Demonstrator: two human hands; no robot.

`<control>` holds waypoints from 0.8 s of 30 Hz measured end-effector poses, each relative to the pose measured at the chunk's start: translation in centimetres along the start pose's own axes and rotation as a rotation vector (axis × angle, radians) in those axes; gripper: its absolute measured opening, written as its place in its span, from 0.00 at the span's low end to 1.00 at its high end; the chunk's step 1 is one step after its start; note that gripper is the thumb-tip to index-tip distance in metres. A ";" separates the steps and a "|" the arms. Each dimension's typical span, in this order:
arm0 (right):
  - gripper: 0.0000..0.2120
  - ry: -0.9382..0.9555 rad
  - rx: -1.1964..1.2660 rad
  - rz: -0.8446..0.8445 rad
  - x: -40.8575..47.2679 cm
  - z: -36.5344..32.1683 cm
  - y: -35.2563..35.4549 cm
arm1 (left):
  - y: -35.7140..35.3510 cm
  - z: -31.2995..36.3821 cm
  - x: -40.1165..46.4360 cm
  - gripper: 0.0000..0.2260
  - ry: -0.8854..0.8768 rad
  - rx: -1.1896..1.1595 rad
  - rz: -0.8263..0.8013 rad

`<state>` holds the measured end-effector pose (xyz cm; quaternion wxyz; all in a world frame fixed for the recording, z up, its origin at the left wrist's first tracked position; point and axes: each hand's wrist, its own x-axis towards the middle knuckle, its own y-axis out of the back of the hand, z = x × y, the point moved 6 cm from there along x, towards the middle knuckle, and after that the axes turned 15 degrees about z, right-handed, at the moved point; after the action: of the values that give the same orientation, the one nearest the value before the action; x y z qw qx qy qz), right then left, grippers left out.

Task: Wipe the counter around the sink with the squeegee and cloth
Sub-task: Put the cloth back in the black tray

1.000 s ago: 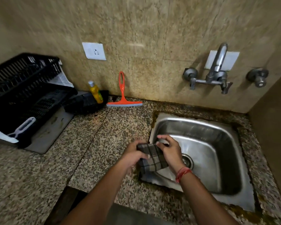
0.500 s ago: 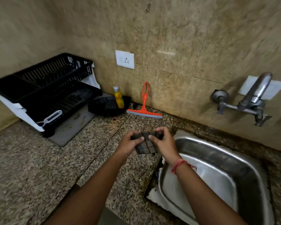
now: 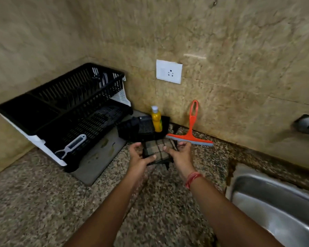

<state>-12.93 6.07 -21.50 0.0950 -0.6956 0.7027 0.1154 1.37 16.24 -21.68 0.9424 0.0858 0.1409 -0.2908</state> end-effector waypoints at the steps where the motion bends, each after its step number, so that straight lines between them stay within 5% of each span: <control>1: 0.23 0.003 -0.006 -0.016 0.9 0.2 -2.1 | 0.7 0.8 1.7 0.22 -0.056 0.070 0.051; 5: 0.20 -0.077 -0.119 -0.193 3.7 1.4 -10.2 | 2.4 2.7 8.5 0.13 -0.236 0.288 0.200; 13: 0.20 0.215 -0.393 -0.088 9.6 1.4 -20.3 | 3.4 2.9 19.1 0.18 -0.275 0.533 0.299; 20: 0.19 0.394 -0.589 -0.125 9.5 3.2 -21.9 | 3.0 1.0 22.1 0.22 -0.393 0.922 0.226; 24: 0.10 0.644 -0.493 0.054 7.6 1.3 -17.2 | 3.4 0.1 22.0 0.28 -0.263 0.743 0.301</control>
<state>4.14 -0.90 -25.45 -0.3027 -0.6793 0.6659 0.0593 20.73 7.50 -28.26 0.8895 0.4014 -0.1090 -0.1893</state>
